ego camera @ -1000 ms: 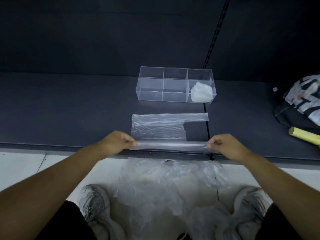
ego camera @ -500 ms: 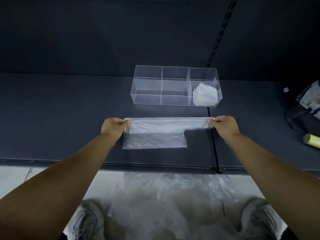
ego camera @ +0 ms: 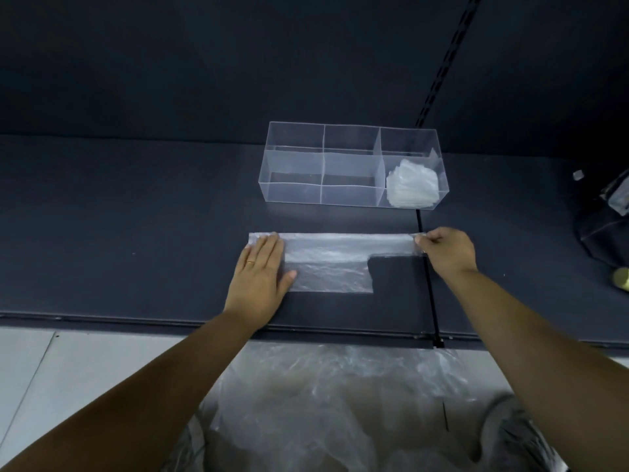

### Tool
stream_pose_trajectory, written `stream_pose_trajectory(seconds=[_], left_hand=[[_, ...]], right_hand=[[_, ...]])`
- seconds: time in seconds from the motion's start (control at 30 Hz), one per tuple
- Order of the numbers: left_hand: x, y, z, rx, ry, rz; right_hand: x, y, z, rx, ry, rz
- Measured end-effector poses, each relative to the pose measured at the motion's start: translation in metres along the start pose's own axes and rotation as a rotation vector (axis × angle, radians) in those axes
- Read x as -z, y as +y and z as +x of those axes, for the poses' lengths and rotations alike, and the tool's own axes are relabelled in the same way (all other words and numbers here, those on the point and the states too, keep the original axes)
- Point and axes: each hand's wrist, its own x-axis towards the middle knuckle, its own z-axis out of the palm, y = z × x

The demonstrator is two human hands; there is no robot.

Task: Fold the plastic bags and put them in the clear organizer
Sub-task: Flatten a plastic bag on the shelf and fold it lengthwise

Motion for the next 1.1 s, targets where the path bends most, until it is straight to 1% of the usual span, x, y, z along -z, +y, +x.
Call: stream_pose_trajectory(seconds=[0.1,0.13,0.17,0.2,0.23,0.27,0.3,0.33,0.37,0.4,0.47,0.57,0.63,0.77,0.83,0.87,0.93,0.97,1.0,1.03,1.1], left_hand=[[-0.009,-0.005,-0.010,-0.004,-0.065,0.113],[-0.010,-0.005,-0.011,-0.002,-0.078,0.134],[-0.011,-0.005,-0.012,-0.001,-0.090,0.158],[-0.011,-0.005,-0.013,0.002,-0.098,0.177],[-0.011,-0.004,-0.013,0.008,-0.100,0.186],[-0.011,-0.004,-0.013,0.015,-0.102,0.191],[-0.011,-0.003,-0.012,0.021,-0.109,0.194],[-0.010,-0.003,-0.012,0.026,-0.116,0.195],[-0.010,-0.003,-0.012,0.029,-0.125,0.196],[-0.010,-0.003,-0.012,0.028,-0.136,0.206],[-0.010,-0.004,-0.012,0.025,-0.152,0.230],[-0.011,-0.003,-0.011,0.029,-0.160,0.221],[-0.010,-0.003,-0.011,0.026,-0.158,0.209],[-0.007,-0.002,-0.011,0.030,-0.160,0.221],[-0.006,-0.001,-0.011,0.034,-0.168,0.230],[-0.005,-0.001,-0.011,0.041,-0.170,0.229],[-0.001,0.000,-0.010,0.052,-0.145,0.221],[0.002,0.002,-0.010,0.036,-0.108,0.209],[0.003,0.006,-0.011,-0.005,-0.068,0.180],[0.004,0.010,-0.013,-0.061,-0.044,0.130],[0.002,0.021,-0.017,-0.169,-0.062,0.016]], right_hand=[[0.004,-0.004,-0.006,-0.021,-0.007,-0.017],[0.003,-0.009,-0.011,-0.023,0.038,-0.060],[0.001,-0.015,-0.018,0.003,0.123,-0.131],[-0.005,-0.024,-0.028,0.074,0.225,-0.203],[-0.016,-0.036,-0.040,0.189,0.293,-0.249],[-0.030,-0.050,-0.055,0.329,0.281,-0.253],[-0.047,-0.064,-0.071,0.465,0.187,-0.229],[-0.065,-0.077,-0.086,0.568,0.048,-0.197],[-0.085,-0.087,-0.099,0.627,-0.090,-0.185],[-0.103,-0.093,-0.110,0.655,-0.192,-0.199],[-0.130,-0.095,-0.118,0.647,-0.282,-0.308],[-0.134,-0.076,-0.101,0.616,-0.254,-0.521],[-0.119,-0.055,-0.083,0.584,-0.202,-0.605],[-0.070,-0.009,-0.055,0.423,-0.133,-0.688],[-0.051,0.003,-0.050,0.374,-0.086,-0.714],[-0.043,0.005,-0.051,0.380,-0.041,-0.699],[-0.034,0.000,-0.061,0.459,0.032,-0.562],[-0.031,-0.004,-0.068,0.527,0.021,-0.459],[-0.031,-0.008,-0.076,0.596,-0.024,-0.377],[-0.032,-0.009,-0.083,0.650,-0.082,-0.348],[-0.037,-0.008,-0.094,0.674,-0.156,-0.355]])
